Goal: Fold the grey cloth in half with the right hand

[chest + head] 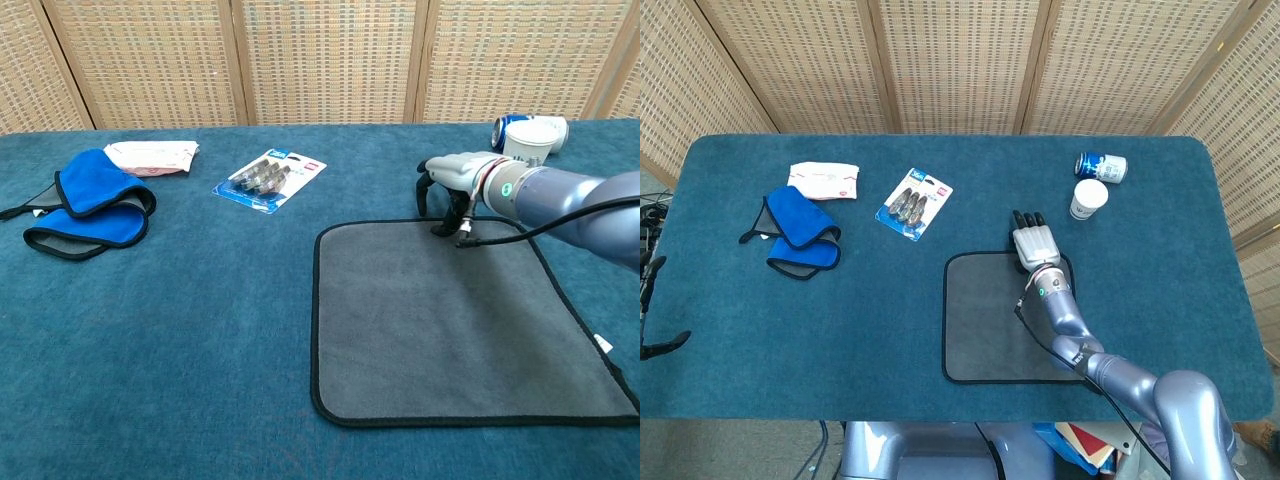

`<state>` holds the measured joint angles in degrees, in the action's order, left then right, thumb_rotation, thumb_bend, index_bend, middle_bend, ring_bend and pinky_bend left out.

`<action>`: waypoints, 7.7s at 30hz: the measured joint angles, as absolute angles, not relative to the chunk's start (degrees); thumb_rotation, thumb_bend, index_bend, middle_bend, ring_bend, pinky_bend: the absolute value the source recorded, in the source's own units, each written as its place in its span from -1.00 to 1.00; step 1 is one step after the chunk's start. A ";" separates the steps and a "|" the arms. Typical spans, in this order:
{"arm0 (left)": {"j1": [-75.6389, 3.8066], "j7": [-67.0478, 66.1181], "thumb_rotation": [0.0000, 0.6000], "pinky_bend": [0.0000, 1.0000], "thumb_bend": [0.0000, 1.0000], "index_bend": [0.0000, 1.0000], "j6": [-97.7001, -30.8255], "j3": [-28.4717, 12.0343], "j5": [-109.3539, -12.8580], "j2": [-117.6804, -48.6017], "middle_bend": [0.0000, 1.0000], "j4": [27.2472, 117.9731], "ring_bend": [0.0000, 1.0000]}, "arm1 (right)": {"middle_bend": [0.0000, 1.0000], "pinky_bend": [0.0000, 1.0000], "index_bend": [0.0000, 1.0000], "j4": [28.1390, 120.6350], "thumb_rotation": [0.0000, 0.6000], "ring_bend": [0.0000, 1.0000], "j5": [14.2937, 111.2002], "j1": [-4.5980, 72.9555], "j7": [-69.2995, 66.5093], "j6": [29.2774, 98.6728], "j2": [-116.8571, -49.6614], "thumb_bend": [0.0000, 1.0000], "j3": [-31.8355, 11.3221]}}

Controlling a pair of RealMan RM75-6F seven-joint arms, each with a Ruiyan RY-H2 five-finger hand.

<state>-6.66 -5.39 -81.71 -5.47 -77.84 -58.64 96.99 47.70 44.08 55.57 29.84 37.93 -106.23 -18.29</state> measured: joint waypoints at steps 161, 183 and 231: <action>-4.27 -3.17 1.00 -1.00 -0.84 -1.00 -86.48 -1.88 -86.96 -57.11 -1.00 98.97 -1.00 | -1.00 -1.00 -0.59 100.96 1.00 -1.00 79.47 30.52 20.75 57.61 -77.95 -0.46 4.38; -4.52 -2.45 1.00 -1.00 -0.84 -1.00 -85.63 -2.67 -85.02 -56.98 -1.00 98.49 -1.00 | -1.00 -1.00 -0.24 94.87 1.00 -1.00 78.93 39.35 27.85 47.67 -89.95 -0.46 -0.77; -4.66 -2.45 1.00 -1.00 -0.84 -1.00 -85.27 -2.92 -84.49 -56.98 -1.00 98.42 -1.00 | -1.00 -1.00 0.01 91.57 1.00 -1.00 75.75 40.57 29.33 49.50 -93.58 -0.05 0.72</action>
<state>-4.66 -2.45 -85.27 -2.92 -84.49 -56.98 98.42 91.57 75.75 40.57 29.33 49.50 -93.58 0.72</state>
